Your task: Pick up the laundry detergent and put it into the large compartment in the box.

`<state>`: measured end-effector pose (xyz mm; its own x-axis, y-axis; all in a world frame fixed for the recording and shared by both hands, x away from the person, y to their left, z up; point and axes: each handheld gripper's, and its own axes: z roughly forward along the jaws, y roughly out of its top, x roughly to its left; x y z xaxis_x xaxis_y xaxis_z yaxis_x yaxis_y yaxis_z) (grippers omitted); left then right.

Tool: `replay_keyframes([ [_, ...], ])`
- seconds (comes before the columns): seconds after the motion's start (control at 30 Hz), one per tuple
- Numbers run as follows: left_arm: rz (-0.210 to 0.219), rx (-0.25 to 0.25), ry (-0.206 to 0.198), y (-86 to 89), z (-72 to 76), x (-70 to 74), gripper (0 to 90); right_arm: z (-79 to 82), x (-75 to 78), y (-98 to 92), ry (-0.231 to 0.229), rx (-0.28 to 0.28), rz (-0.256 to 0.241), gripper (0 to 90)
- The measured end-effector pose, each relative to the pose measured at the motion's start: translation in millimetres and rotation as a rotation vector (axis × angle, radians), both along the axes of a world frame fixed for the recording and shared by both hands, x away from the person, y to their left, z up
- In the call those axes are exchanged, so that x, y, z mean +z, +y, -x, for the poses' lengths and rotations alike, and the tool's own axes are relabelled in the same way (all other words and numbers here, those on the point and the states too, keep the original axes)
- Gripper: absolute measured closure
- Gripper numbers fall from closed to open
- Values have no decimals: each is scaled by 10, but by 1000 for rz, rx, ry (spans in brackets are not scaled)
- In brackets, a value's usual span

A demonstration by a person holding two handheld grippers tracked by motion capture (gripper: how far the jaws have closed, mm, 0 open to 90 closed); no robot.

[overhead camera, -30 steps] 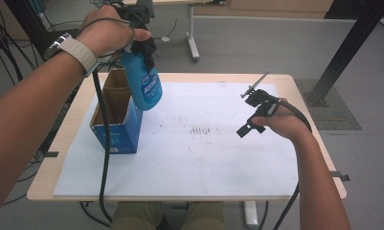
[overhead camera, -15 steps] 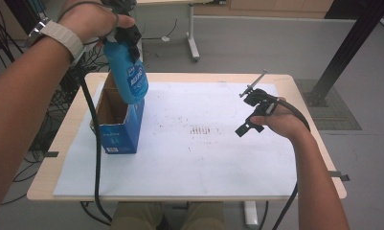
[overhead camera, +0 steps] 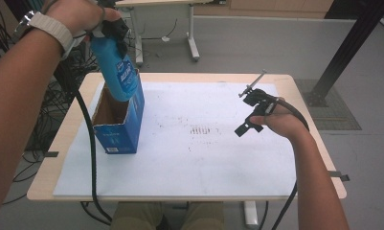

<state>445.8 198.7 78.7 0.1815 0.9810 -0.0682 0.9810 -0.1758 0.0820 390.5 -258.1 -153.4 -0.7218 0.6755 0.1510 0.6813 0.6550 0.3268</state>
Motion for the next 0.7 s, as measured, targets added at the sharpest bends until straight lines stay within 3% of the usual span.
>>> replay_keyframes([
  [0.33, 4, 64, 8, 203, -10, -49, 385, -6, 7, 15, -2, 2, -1, 84],
  [0.7, 6, 94, 8, 321, -9, -52, 385, -30, 1, 34, 0, 9, 1, 83],
])
